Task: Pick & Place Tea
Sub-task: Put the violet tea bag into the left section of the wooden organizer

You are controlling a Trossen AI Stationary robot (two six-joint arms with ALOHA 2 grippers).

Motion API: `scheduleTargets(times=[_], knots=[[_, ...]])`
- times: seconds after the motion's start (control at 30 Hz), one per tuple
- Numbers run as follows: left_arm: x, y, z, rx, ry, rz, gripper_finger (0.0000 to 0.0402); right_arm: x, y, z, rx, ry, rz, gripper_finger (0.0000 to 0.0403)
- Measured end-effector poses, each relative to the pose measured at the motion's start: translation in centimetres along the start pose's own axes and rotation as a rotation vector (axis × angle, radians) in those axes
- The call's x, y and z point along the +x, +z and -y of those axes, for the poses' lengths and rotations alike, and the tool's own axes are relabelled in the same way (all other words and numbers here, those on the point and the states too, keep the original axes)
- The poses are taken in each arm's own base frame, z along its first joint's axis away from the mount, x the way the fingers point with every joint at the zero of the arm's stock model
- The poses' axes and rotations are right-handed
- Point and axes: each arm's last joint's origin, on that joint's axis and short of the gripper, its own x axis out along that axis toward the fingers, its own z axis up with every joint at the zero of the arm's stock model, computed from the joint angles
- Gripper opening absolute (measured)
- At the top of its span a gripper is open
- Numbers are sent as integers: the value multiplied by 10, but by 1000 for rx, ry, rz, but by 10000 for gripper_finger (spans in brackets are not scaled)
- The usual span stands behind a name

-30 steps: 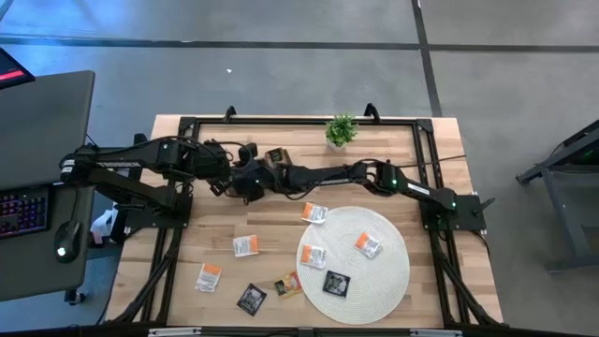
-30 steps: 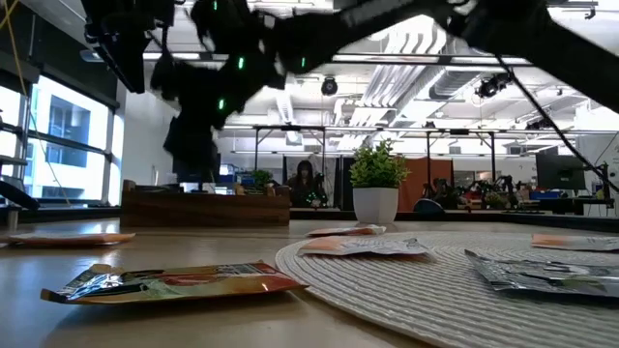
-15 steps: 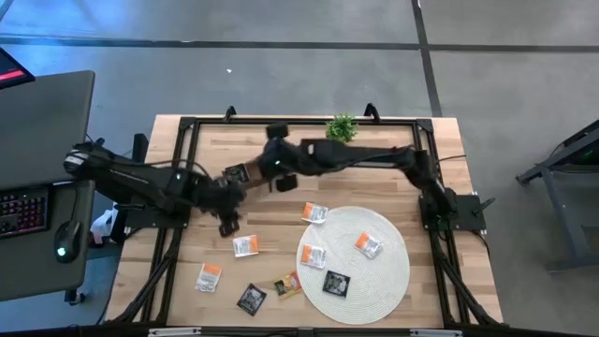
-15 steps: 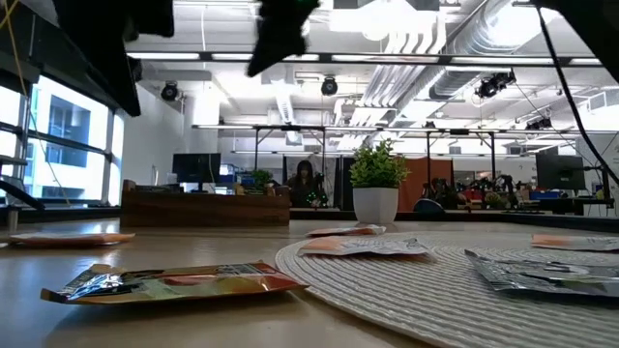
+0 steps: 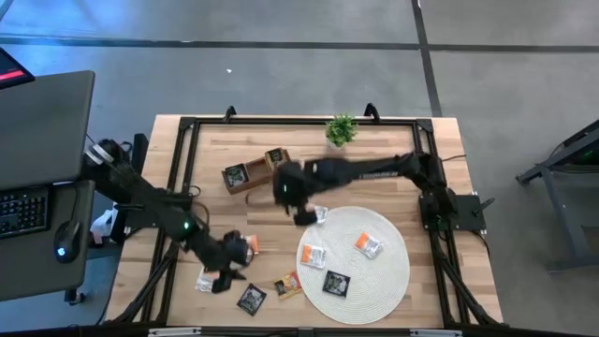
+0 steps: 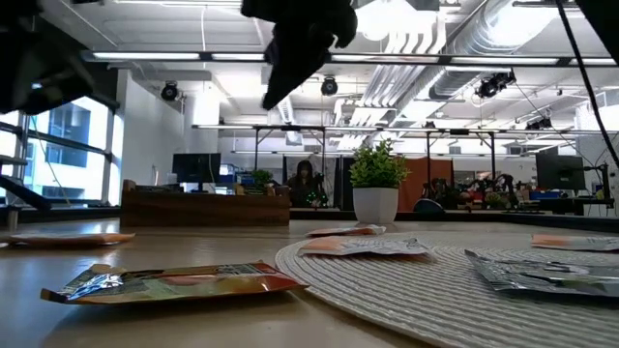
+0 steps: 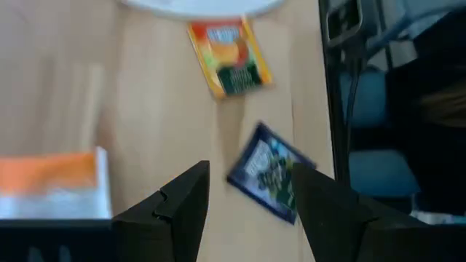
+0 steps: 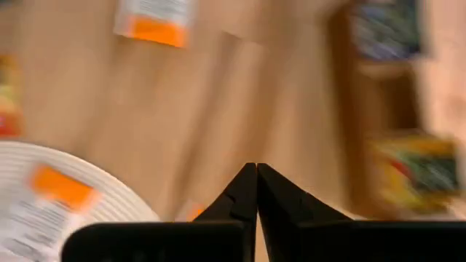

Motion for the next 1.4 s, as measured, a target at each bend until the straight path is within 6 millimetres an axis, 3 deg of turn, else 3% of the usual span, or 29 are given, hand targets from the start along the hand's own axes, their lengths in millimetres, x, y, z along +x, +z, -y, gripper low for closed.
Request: scheduleTargets(times=[0.1,0.2,0.33,0.43,0.7,0.87,1.1,1.23,1.4], knots=[[22,-14,10,-52,1,-28,193,22,0,-40,-51,76,61,3],[41,-31,17,-78,-27,-105,193,40,5,-80,-82,126,228,4],[54,-48,19,-95,-25,-211,193,66,6,-125,-96,135,548,2],[55,-49,19,-199,-4,-199,193,86,2,-147,-105,112,684,1],[55,-46,22,-439,-4,-163,193,132,11,-171,-88,211,612,1],[55,-46,23,-546,-14,-171,193,141,23,-189,-118,257,646,0],[54,-48,29,-685,-38,-162,193,163,21,-201,-97,267,623,0],[54,-48,29,-723,-30,-162,193,182,15,-203,-71,261,592,0],[54,-48,29,-723,-32,-167,193,185,12,-201,-62,163,527,0]])
